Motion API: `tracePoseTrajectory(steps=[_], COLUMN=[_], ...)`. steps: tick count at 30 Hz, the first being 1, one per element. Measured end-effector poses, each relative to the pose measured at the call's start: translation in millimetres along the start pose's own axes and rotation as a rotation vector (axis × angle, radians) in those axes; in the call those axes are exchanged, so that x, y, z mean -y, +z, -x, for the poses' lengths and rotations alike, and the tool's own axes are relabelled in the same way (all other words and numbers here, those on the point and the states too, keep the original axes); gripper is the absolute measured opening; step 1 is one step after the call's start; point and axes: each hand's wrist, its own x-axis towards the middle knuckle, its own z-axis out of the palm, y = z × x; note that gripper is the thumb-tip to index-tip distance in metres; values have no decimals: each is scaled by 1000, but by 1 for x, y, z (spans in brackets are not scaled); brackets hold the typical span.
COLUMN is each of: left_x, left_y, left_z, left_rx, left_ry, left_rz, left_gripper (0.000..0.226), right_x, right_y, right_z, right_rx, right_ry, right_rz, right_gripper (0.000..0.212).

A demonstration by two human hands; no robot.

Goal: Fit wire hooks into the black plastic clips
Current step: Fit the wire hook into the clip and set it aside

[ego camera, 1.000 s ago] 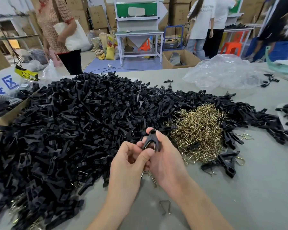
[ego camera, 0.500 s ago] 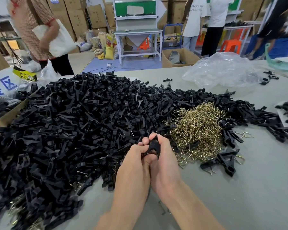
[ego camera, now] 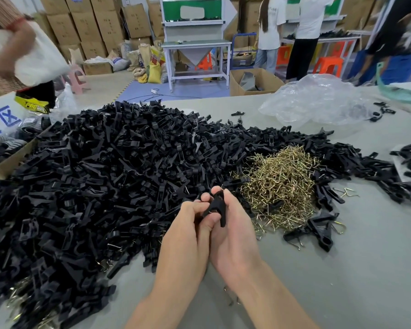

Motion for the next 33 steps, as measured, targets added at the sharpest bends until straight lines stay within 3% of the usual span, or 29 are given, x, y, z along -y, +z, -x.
tracePoseTrajectory(steps=[2,5,7,14,19,25,30,33], left_x=[-1,0,2,-1,-54,-176,-278,-270], left_y=[-4,-6,-5,1,44,164,247,248], left_z=[1,3,3,0,-5,-39,-83,-71], left_rx=[-29,-37,-33,-26,114,295,577,593], left_ry=[35,68,57,172,226,214,193,256], left_rz=[12,13,5,-30,56,251,226,166], left_gripper=[8,29,36,30,30,47,79,72], right_x=[3,6,8,27,80,170,217,220], right_y=[-3,-6,-7,-9,-24,-48,-60,-59], right_z=[0,0,0,14,46,92,115,122], right_rx=[27,60,59,-34,-75,-286,-456,-432], right_ry=[2,-32,-58,-319,-470,-584,-688,-702], right_rz=[77,214,271,576,479,307,235,304], right_gripper=[29,36,34,19,28,41,19,25])
